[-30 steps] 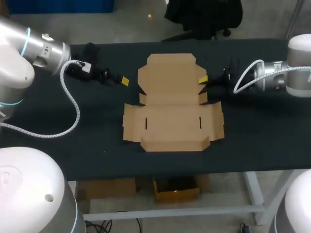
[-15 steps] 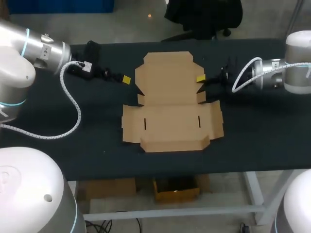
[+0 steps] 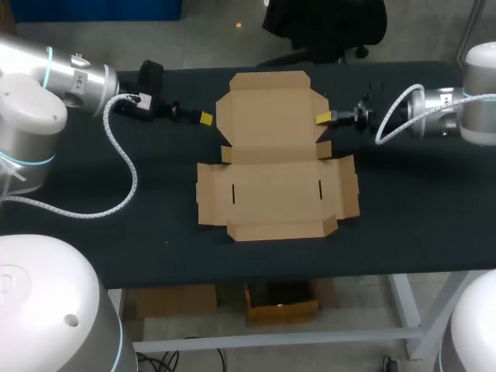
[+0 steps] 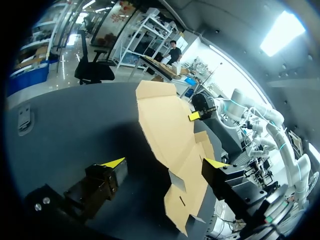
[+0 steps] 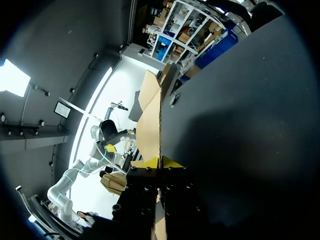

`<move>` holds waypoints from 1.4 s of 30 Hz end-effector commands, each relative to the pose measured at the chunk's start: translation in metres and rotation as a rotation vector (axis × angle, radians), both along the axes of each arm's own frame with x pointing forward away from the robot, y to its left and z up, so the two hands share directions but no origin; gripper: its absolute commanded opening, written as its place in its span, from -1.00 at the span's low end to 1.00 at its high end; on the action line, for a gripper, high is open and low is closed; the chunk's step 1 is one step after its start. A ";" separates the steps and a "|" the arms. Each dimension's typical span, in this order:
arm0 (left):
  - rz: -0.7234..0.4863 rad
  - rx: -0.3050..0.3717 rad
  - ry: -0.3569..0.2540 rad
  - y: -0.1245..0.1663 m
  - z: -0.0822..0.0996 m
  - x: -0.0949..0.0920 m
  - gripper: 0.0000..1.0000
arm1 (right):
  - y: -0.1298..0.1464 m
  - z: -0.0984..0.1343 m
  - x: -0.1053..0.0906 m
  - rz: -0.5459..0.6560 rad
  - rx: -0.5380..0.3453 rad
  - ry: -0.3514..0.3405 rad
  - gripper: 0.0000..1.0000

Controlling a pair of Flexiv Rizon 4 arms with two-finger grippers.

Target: Assemble the packaging by folding the flat box into shape, placing the metal phone stand inside, and closing the box properly

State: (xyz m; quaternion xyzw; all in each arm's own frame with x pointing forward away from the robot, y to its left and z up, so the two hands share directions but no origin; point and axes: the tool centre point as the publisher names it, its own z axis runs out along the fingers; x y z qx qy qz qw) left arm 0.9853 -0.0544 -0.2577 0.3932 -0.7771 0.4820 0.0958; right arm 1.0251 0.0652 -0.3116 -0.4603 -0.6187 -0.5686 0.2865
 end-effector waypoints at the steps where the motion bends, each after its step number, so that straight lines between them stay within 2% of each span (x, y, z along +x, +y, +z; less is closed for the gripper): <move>1: 0.001 -0.018 -0.007 -0.002 -0.005 0.007 1.00 | -0.001 0.002 -0.004 -0.001 0.009 -0.024 -1.00; 6: 0.003 -0.068 -0.022 -0.002 -0.008 0.014 1.00 | 0.000 0.006 -0.005 0.005 0.030 -0.067 -1.00; 15: -0.021 -0.118 -0.035 -0.016 -0.008 0.028 1.00 | 0.002 0.011 -0.005 0.017 0.059 -0.126 -1.00; 16: -0.024 -0.119 -0.036 -0.019 -0.008 0.029 0.97 | 0.002 0.012 -0.004 0.018 0.064 -0.134 -1.00; 18: -0.040 -0.134 -0.041 -0.024 -0.006 0.030 0.75 | 0.001 0.014 -0.004 0.015 0.067 -0.147 -1.00; 21: -0.062 -0.150 -0.050 -0.033 -0.003 0.030 0.54 | 0.002 0.018 -0.003 0.015 0.071 -0.162 -1.00; 23: -0.074 -0.151 -0.054 -0.039 -0.002 0.030 0.27 | 0.002 0.019 -0.002 0.019 0.075 -0.172 -1.00; 25: -0.090 -0.159 -0.056 -0.046 -0.001 0.030 0.21 | 0.004 0.020 -0.001 0.025 0.081 -0.181 -1.00; 27: -0.108 -0.166 -0.056 -0.051 -0.001 0.030 0.05 | 0.005 0.021 0.001 0.029 0.085 -0.187 -1.00; 42: -0.170 -0.223 -0.054 -0.078 -0.002 0.028 -0.21 | 0.010 0.028 0.006 0.041 0.109 -0.230 -1.00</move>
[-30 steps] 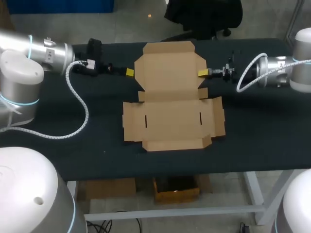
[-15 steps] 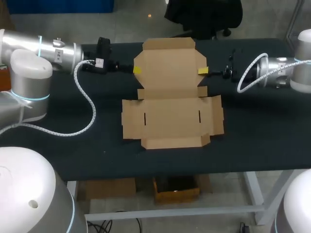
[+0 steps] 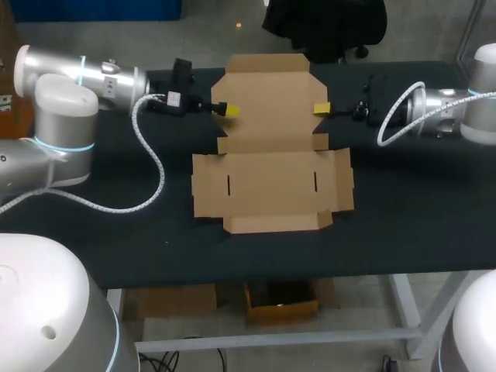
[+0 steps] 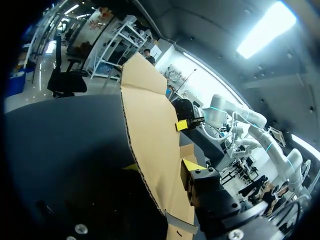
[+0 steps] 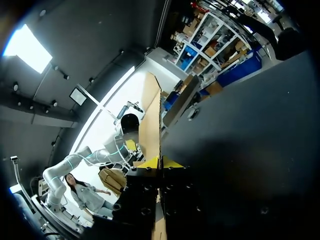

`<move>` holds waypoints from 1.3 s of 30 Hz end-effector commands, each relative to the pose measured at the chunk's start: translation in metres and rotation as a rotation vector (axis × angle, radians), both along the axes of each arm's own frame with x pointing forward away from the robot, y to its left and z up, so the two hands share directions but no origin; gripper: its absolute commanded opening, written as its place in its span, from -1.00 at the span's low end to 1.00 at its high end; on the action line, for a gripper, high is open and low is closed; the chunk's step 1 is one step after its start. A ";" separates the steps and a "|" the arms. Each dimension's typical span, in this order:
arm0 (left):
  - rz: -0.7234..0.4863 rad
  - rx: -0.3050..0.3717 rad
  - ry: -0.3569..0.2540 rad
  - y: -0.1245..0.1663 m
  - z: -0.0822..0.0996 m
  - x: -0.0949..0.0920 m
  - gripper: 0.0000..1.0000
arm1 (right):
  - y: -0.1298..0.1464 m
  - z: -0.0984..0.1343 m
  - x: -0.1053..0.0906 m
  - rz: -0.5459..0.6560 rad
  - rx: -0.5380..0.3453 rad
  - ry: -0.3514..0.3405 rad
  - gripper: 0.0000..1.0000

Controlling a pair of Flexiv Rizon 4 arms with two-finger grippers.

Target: Assemble the packaging by folding the flat box into shape, placing the metal phone stand inside, and closing the box properly

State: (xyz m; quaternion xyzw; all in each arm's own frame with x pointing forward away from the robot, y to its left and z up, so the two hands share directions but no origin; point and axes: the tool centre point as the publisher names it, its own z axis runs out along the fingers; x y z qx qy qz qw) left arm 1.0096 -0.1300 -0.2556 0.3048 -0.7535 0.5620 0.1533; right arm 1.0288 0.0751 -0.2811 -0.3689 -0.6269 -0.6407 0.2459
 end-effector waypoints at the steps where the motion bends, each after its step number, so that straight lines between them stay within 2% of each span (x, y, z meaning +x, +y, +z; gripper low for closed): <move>1: -0.014 -0.018 0.001 -0.004 -0.005 0.004 -0.22 | 0.001 -0.002 0.003 0.010 0.013 -0.006 -1.00; 9: -0.033 -0.036 0.000 -0.010 -0.005 0.003 -0.27 | 0.004 -0.001 0.005 0.016 0.016 -0.013 -1.00; 16: -0.047 -0.044 -0.005 -0.015 -0.004 0.004 -0.44 | 0.007 0.001 0.005 0.021 0.019 -0.018 -1.00; 25: -0.053 -0.058 -0.007 -0.018 -0.004 0.006 -0.53 | 0.010 0.002 0.005 0.025 0.018 -0.020 -1.00; 30: -0.056 -0.063 -0.008 -0.019 -0.003 0.006 -0.73 | 0.011 0.002 0.005 0.027 0.021 -0.021 -1.00; 39: -0.065 -0.072 -0.009 -0.023 -0.003 0.007 -0.88 | 0.012 0.002 0.005 0.027 0.023 -0.023 -1.00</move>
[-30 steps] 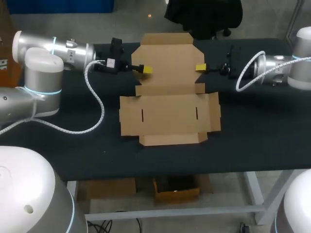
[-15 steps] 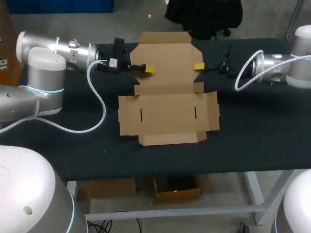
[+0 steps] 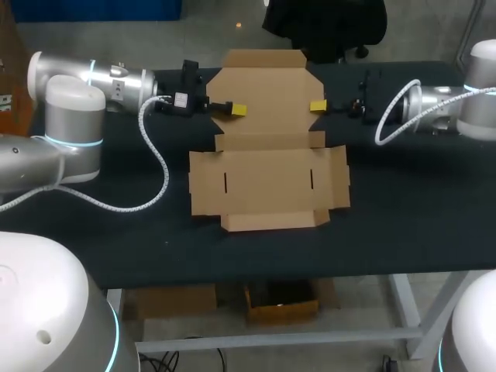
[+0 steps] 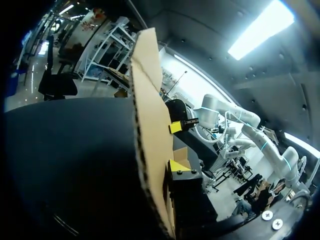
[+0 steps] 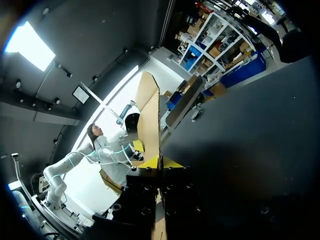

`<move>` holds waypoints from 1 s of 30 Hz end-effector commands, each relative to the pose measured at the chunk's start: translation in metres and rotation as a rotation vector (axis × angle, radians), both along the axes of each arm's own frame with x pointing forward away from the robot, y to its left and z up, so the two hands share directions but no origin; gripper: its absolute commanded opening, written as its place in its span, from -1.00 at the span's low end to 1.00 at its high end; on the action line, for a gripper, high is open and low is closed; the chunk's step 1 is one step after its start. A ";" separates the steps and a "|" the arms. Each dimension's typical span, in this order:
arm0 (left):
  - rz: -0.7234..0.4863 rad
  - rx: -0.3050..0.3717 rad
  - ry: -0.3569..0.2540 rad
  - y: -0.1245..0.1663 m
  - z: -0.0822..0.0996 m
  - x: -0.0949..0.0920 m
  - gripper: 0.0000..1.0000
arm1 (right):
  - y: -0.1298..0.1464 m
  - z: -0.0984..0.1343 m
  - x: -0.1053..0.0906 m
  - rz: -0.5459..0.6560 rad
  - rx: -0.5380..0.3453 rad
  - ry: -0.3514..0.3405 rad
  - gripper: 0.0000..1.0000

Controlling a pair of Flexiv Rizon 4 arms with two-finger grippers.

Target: Assemble the packaging by folding the flat box into shape, placing the metal phone stand inside, and closing the box properly

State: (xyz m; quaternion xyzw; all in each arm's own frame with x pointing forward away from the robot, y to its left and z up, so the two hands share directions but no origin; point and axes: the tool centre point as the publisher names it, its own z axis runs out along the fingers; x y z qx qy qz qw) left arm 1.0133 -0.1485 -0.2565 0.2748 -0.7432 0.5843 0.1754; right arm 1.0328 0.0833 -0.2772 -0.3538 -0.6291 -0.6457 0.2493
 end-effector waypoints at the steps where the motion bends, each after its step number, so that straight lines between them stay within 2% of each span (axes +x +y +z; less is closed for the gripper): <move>1: -0.008 -0.005 0.002 -0.005 -0.002 0.003 -0.86 | 0.003 -0.001 0.001 0.004 0.009 -0.004 -1.00; 4: -0.009 -0.007 0.000 -0.005 -0.001 0.003 -0.70 | 0.003 -0.001 0.000 0.002 0.008 -0.005 -1.00; 6: -0.009 -0.005 -0.001 -0.005 0.000 0.003 -0.53 | 0.003 -0.001 0.000 0.003 0.008 -0.006 -1.00; 30: 0.005 0.004 -0.025 -0.002 0.010 -0.008 -0.43 | 0.001 -0.001 0.001 -0.001 0.008 -0.005 -1.00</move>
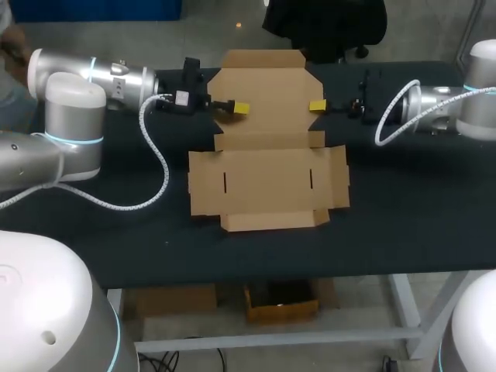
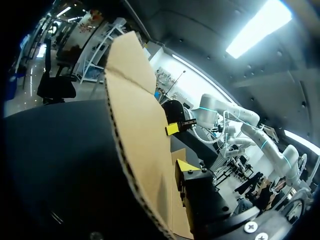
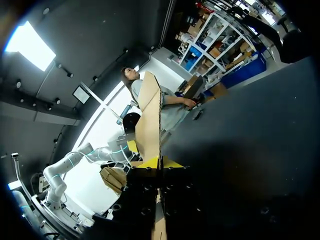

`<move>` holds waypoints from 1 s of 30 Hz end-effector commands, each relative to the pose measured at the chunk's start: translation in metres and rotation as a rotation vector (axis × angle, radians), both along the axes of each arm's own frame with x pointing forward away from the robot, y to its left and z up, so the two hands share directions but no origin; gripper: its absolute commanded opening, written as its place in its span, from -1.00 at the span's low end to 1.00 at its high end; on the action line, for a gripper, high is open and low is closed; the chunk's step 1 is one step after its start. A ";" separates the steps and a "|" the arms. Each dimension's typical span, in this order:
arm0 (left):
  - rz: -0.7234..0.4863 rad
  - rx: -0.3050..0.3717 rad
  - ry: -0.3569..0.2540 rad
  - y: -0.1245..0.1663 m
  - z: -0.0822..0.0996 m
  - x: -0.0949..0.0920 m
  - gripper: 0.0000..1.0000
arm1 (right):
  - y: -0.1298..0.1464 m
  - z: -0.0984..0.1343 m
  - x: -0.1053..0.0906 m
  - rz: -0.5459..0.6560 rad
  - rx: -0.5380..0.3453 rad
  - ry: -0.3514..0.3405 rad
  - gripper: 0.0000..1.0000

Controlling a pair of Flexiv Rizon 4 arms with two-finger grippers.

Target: Assemble the packaging by folding the flat box into shape, placing the metal phone stand inside, and closing the box properly

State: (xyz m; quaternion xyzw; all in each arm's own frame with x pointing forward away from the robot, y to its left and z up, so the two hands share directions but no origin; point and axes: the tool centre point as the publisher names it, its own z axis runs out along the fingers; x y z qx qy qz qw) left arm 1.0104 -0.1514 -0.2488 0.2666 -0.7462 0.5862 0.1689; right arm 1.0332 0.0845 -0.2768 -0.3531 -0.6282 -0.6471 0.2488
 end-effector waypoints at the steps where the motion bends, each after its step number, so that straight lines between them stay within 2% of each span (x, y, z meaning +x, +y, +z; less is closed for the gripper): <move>1: 0.012 0.002 -0.003 0.001 0.002 -0.005 -0.44 | 0.000 -0.001 0.000 0.000 0.005 -0.003 -1.00; 15: 0.025 0.031 0.011 -0.007 0.000 -0.002 -0.47 | 0.001 0.000 0.000 0.002 0.003 -0.005 -1.00; 18: 0.030 0.033 0.015 -0.007 -0.002 0.000 -0.55 | 0.001 0.000 -0.001 0.002 0.004 -0.007 -1.00; 20: 0.033 0.033 0.020 -0.007 -0.003 0.001 -0.87 | 0.000 0.000 -0.001 0.002 0.005 -0.009 -1.00; 22: 0.035 0.032 0.025 -0.006 -0.005 0.001 -1.00 | 0.000 0.000 -0.001 0.002 0.007 -0.009 -1.00; 30: 0.032 0.016 0.029 -0.002 -0.006 0.001 -1.00 | -0.001 0.000 0.000 0.000 0.011 -0.010 -1.00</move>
